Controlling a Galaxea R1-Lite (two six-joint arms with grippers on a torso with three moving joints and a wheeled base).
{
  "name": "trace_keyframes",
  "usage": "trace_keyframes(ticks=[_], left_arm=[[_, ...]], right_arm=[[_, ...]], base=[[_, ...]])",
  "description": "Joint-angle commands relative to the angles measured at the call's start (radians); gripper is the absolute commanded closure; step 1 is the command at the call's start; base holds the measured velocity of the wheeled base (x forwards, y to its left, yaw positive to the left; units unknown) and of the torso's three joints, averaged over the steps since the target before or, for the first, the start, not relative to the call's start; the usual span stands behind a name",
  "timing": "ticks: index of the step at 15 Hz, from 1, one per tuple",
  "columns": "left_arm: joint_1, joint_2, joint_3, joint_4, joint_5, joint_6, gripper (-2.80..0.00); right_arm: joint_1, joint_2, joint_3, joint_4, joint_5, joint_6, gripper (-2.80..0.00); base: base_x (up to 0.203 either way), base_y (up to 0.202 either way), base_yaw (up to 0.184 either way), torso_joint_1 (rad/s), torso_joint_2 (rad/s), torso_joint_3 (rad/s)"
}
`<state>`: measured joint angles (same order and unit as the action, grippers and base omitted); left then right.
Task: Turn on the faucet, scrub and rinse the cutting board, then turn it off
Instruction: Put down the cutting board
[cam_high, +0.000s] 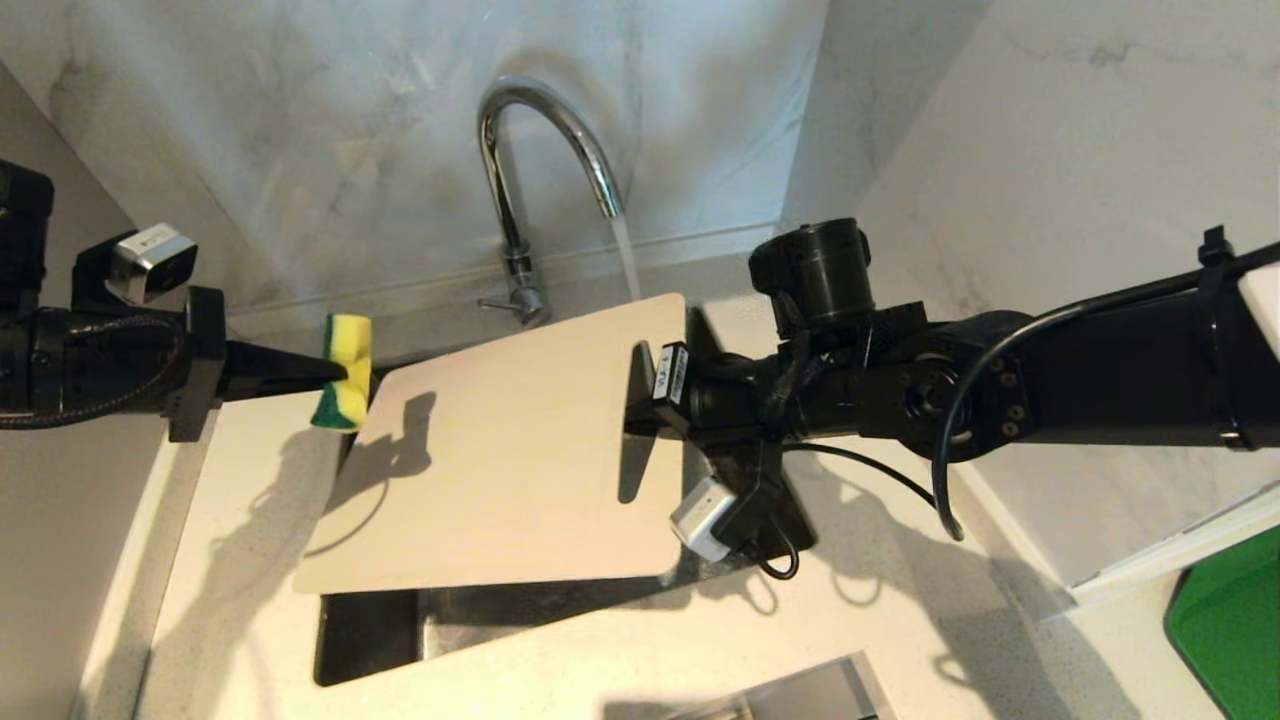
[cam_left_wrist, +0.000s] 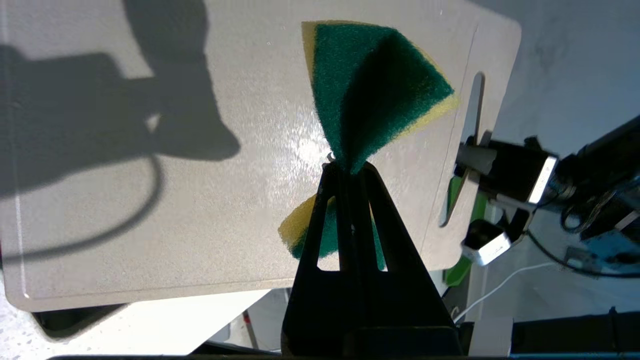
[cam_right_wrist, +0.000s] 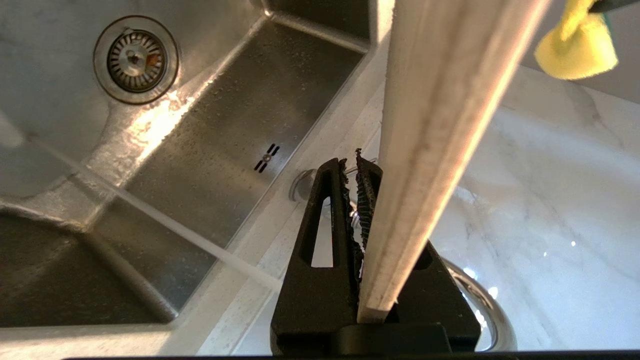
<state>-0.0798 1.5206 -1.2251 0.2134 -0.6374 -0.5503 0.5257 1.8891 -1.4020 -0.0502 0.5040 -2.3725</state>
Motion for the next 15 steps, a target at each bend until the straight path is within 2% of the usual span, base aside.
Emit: trace_keyframes(ticks=[1, 9, 15], left_arm=[[0.003, -0.002, -0.004, 0.0, -0.004, -0.028, 0.0], [0.003, -0.002, -0.022, 0.015, 0.001, -0.03, 0.0], [0.0, -0.022, -0.02, 0.027, -0.001, -0.03, 0.0]], right_arm=[[0.0, -0.028, 0.091, -0.044, -0.002, -0.007, 0.0], [-0.016, -0.198, 0.495, -0.358, -0.09, 0.103, 0.0], [-0.015, -0.339, 0.641, -0.384, -0.155, 0.109, 0.0]], base=[[0.0, 0.0, 0.0, 0.0, 0.0, 0.0], [0.0, 0.0, 0.0, 0.0, 0.0, 0.0], [0.0, 0.0, 0.0, 0.0, 0.0, 0.0]])
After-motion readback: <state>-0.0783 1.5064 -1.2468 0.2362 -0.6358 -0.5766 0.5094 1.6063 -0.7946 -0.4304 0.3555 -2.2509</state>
